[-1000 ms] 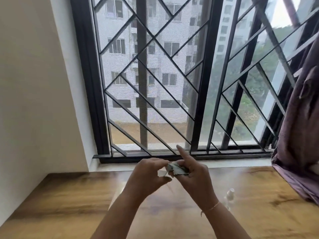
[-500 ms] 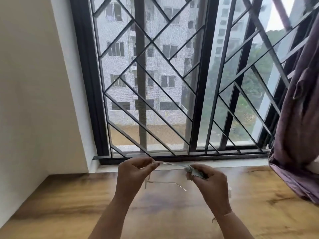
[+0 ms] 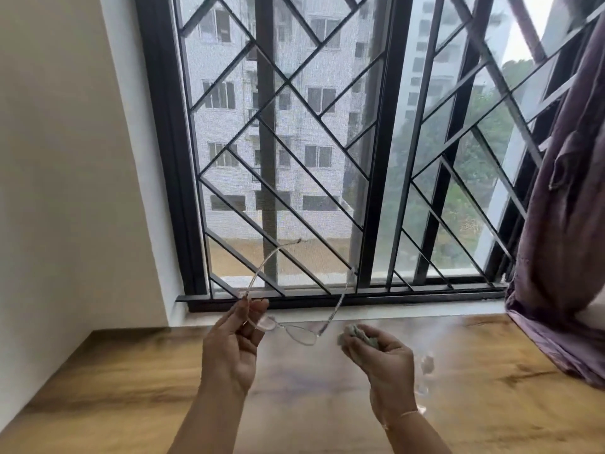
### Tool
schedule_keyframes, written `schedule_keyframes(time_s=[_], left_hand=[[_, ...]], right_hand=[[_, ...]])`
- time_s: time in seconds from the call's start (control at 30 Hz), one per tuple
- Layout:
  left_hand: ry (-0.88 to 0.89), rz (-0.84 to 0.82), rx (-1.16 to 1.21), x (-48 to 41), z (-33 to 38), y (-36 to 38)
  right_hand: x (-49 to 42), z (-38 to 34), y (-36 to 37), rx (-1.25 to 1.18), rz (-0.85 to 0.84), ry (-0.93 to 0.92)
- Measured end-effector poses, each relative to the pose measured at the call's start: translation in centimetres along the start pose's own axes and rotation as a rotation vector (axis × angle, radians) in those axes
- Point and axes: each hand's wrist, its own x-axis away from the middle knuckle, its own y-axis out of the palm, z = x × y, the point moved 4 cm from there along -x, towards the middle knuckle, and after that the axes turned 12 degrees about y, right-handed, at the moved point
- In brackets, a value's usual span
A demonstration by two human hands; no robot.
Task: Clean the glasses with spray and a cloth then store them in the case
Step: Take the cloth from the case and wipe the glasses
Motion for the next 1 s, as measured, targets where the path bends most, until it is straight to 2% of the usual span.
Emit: schedule_keyframes(time_s=[0.2,0.43,0.73,1.0], left_hand=[[-0.076,0.071,0.076,1.2,-1.5,-0.2],[-0.015,0.080,0.005,0.9,-0.7,-0.7],[0.086,-0.026,-0.155,-0.1,-0.3,0.2],[0.162,-0.038,-0.209,-0.1,-0.4,0.7]], right_hand=[[-0.1,1.7,2.0,0.015,0.006,0.014],[-0.7,0.6,2.8,0.025,-0.021,0.080],[-3.1,-5.0,2.8,0.036,-0.054,-0.075],[-1.8,-7.0,2.6,0.283,-0.003,-0.406]])
